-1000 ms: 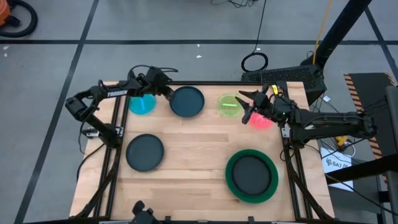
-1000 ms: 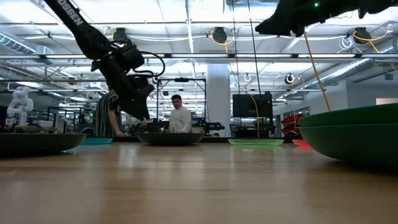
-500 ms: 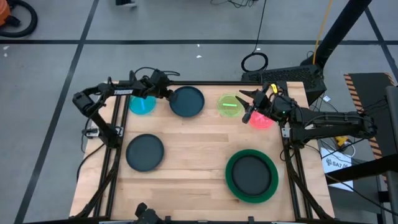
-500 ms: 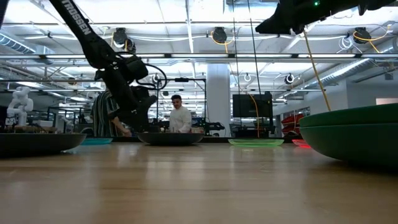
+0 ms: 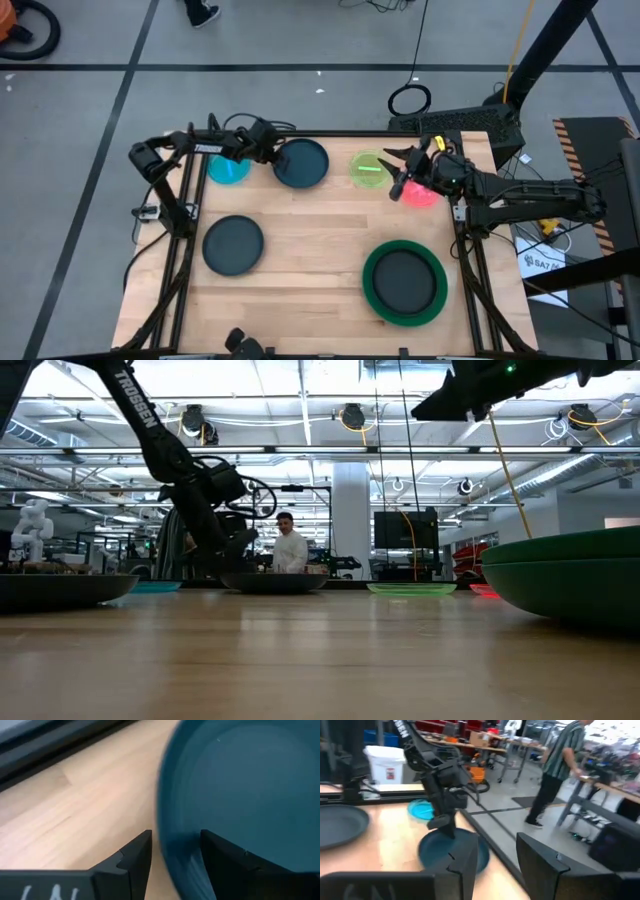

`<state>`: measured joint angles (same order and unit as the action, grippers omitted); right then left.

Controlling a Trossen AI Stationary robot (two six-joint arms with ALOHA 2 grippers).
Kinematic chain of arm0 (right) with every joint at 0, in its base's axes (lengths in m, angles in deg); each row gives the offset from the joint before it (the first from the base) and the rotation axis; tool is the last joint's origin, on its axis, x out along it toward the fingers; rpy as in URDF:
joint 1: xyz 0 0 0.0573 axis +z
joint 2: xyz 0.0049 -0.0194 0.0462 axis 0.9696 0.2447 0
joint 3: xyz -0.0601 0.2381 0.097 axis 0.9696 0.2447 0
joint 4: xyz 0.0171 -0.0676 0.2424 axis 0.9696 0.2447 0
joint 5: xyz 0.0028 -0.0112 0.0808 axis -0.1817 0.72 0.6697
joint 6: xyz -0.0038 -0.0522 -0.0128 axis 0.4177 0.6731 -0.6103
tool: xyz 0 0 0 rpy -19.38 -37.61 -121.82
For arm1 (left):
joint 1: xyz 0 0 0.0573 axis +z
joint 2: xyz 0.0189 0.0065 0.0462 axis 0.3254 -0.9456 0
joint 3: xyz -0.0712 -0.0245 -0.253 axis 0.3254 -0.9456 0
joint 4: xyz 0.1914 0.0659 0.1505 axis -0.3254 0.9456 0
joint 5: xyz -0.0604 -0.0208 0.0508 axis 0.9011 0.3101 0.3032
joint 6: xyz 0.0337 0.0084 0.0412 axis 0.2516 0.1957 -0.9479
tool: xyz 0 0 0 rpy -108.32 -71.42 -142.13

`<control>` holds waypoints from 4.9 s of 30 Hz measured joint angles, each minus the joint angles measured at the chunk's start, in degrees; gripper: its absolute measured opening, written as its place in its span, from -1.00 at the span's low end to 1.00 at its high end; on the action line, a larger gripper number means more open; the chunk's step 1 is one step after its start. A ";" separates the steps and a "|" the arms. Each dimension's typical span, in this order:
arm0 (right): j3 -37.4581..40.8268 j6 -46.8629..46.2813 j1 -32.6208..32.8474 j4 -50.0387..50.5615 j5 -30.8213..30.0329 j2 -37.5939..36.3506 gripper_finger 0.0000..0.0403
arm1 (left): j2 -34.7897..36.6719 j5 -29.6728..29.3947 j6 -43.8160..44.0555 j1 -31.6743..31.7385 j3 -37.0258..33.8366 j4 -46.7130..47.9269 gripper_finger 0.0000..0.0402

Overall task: Stack plastic plates
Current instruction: Stack the top dark blue plate on top of the black plate

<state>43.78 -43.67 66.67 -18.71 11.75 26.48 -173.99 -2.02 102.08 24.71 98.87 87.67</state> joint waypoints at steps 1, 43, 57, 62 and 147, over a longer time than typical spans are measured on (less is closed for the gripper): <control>0.00 -0.43 -0.01 0.22 1.18 0.00 -0.37 | -0.04 -0.04 -0.16 -0.26 0.00 0.02 -0.17; 0.07 -22.38 4.48 6.60 11.12 14.94 -0.07 | 16.26 -9.82 -1.95 -25.75 -0.04 -9.52 -0.94; 0.04 -13.34 19.31 0.79 14.20 4.42 -0.15 | 16.26 -12.94 10.15 -39.24 -0.02 -16.06 -0.94; 0.04 -8.36 24.31 -4.25 14.13 4.67 -0.15 | 16.26 -15.85 15.72 -43.52 -0.02 -16.36 -0.94; 0.02 2.58 46.42 -13.80 14.03 2.43 -0.15 | -21.11 -22.23 23.63 -54.66 40.22 -4.68 -0.82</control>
<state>43.80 -41.09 113.09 -32.50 25.78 28.90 -195.10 -24.25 125.71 -29.95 139.09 82.99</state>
